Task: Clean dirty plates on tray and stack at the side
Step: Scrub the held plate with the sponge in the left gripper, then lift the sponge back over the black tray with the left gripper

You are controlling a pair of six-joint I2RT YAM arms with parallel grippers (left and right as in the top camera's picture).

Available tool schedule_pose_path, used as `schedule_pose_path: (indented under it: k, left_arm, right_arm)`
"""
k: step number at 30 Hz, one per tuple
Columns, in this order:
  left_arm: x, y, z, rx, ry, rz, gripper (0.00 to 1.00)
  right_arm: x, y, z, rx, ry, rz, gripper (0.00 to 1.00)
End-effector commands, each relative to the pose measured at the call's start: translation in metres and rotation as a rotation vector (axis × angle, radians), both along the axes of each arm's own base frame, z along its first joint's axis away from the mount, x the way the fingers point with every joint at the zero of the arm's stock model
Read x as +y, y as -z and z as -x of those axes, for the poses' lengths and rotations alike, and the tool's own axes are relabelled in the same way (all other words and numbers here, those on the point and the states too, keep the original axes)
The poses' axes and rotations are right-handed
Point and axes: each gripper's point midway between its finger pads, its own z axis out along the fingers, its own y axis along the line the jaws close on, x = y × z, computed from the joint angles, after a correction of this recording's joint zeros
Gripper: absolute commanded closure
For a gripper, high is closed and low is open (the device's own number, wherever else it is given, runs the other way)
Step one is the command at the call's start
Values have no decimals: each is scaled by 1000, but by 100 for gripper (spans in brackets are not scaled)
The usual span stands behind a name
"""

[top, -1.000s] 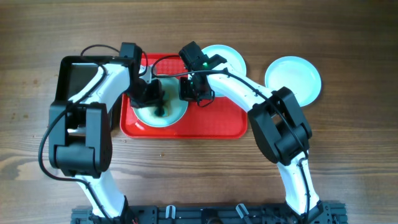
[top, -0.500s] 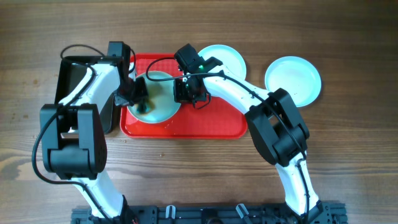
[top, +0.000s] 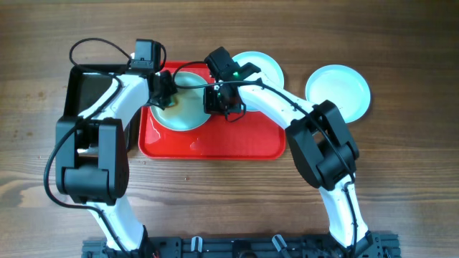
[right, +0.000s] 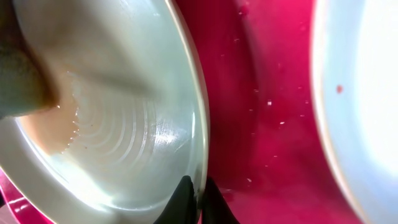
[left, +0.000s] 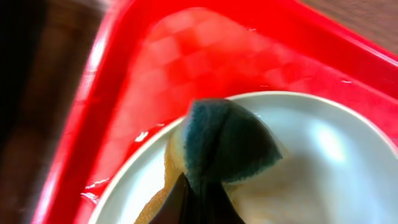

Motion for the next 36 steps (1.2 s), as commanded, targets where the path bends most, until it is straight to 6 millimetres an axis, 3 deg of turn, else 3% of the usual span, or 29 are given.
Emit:
schedule_pose_path:
  k: [1, 5, 8, 14, 17, 18, 19, 24, 27, 31, 36]
  left_arm:
    - [-49, 4, 6, 30, 116, 250, 96]
    - [-83, -10, 19, 60, 222, 469, 96]
    - [-80, -8, 30, 114, 207, 489, 96]
    - [-33, -1, 37, 172, 82, 369, 96]
    - [7, -14, 32, 163, -4, 246, 96]
    - [35, -28, 29, 146, -61, 146, 96]
    - [46, -36, 26, 133, -82, 108, 96]
    - [64, -83, 20, 70, -78, 73, 96]
    - [63, -104, 33, 84, -78, 77, 96]
    - [66, -110, 53, 135, -92, 74, 96]
    - [94, -108, 59, 158, -150, -37, 96]
  right_arm:
    - [-5, 15, 8, 20, -31, 45, 96]
    - [-5, 15, 8, 20, -33, 45, 96]
    - [-5, 15, 8, 20, -34, 45, 96]
    - [-5, 15, 8, 21, -34, 44, 96]
    - [-5, 15, 9, 22, -33, 45, 96]
    - [-5, 15, 9, 22, -33, 45, 96]
    - [-5, 15, 8, 22, -33, 45, 96]
    - [-5, 15, 8, 21, -33, 44, 96]
    - [-5, 15, 8, 21, -33, 44, 96]
    - [-5, 15, 9, 32, -14, 46, 95]
    - [1, 15, 12, 29, -16, 41, 87]
